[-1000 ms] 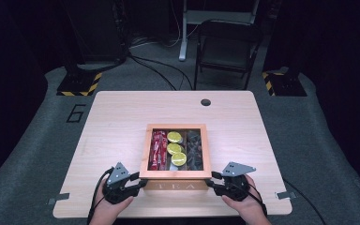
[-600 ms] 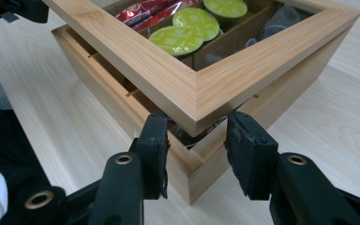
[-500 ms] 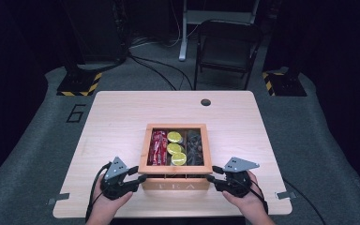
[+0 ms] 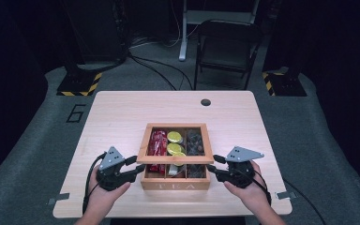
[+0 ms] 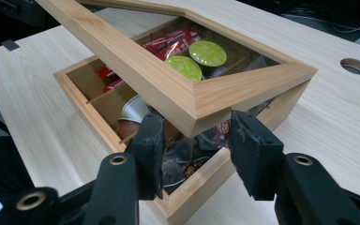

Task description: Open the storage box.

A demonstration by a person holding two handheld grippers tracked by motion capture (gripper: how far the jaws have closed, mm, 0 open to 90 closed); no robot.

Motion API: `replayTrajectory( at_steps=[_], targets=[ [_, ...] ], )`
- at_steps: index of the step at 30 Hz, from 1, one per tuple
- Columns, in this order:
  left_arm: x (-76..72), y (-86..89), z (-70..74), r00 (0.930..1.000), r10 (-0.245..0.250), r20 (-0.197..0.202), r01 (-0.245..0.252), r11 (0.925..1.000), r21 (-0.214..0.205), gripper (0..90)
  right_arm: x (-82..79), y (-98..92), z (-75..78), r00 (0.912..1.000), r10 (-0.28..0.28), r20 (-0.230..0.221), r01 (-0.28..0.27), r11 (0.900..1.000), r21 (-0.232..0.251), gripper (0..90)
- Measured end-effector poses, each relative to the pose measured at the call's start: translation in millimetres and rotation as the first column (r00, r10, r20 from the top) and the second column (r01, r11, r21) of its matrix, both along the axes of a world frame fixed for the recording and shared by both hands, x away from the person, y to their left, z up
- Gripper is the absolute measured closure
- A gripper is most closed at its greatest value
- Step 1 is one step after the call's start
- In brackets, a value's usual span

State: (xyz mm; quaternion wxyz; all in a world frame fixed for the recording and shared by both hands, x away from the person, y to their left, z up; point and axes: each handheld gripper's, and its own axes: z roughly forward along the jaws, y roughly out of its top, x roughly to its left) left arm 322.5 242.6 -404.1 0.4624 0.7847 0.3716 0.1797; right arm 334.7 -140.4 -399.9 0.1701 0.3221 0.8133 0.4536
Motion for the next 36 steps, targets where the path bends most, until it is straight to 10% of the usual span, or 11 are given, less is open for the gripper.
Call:
replayTrajectory(
  at_steps=[11,19,36],
  targets=[
    [8.2,1.9,12.6,0.9999,0.007,-0.014,-0.007,0.999,-0.044,55.2,13.0,4.5,9.8,0.9958,0.005,-0.091,-0.004,0.9999,0.014,41.8],
    [16.1,3.5,23.9,0.9999,0.009,-0.01,-0.01,0.9978,-0.066,55.3,17.7,6.8,12.3,0.9972,-0.009,-0.074,0.012,0.9993,0.035,25.1],
    [29.6,3.0,43.2,0.9999,0.005,0.009,-0.004,0.999,-0.044,55.4,32.9,4.7,35.0,0.9969,-0.033,0.071,0.031,0.999,0.033,48.6]
  ],
)
